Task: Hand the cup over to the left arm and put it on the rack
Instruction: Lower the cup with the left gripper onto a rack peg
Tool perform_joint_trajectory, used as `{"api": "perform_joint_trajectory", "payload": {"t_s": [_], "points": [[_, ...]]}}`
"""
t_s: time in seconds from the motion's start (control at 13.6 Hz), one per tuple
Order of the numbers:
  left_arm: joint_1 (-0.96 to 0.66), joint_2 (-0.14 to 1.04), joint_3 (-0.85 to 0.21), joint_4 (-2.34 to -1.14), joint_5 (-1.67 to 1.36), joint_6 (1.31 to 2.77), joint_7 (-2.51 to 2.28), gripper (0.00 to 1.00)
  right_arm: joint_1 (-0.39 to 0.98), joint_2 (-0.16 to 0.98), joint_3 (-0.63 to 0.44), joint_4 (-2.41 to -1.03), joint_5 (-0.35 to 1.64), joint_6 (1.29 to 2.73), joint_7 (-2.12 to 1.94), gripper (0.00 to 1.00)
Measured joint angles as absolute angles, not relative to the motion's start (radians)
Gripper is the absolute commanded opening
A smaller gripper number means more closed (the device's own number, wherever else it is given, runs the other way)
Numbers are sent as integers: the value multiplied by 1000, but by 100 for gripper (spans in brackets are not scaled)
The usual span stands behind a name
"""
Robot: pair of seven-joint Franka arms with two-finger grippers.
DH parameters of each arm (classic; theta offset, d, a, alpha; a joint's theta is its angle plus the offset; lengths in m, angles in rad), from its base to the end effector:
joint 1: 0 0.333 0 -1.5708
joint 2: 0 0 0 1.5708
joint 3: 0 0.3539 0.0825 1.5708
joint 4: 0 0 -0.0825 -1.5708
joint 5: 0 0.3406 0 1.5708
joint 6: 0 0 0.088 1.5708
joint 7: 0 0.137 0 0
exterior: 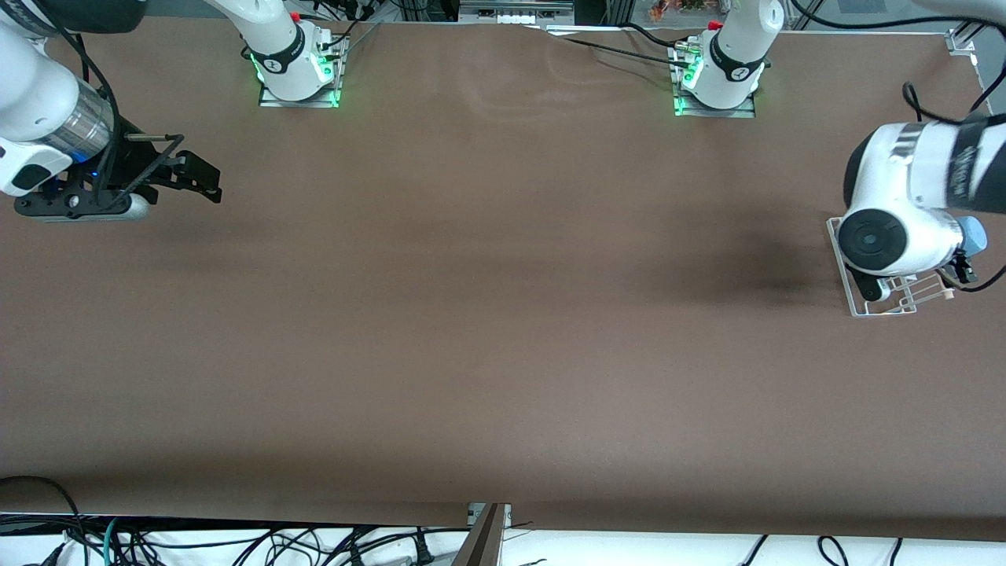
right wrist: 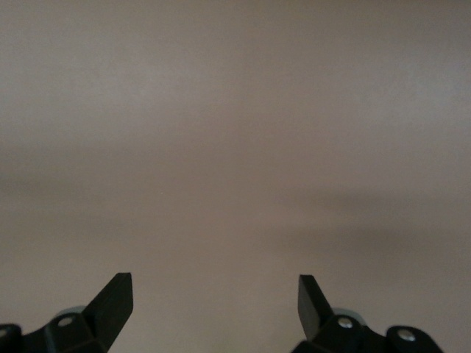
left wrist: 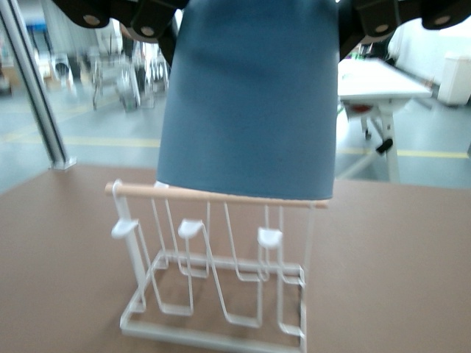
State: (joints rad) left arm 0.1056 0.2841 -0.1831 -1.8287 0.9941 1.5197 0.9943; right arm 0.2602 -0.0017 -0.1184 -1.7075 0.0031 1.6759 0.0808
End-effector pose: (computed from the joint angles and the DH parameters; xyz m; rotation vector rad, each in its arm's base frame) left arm 0.5492 0.0854 0.4331 -1.8026 1.4387 1.1305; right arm 0.5092 0.0730 0.5834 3.1397 0.0952 -0.0473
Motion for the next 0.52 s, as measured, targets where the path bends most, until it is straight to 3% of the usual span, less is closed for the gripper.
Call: {"api": "perform_joint_trajectory", "payload": {"t_s": [0.52], "points": [[133, 230, -182, -2160, 1297, 1556, 899, 0, 260, 7, -118, -1654, -17, 1700, 60, 99]]}}
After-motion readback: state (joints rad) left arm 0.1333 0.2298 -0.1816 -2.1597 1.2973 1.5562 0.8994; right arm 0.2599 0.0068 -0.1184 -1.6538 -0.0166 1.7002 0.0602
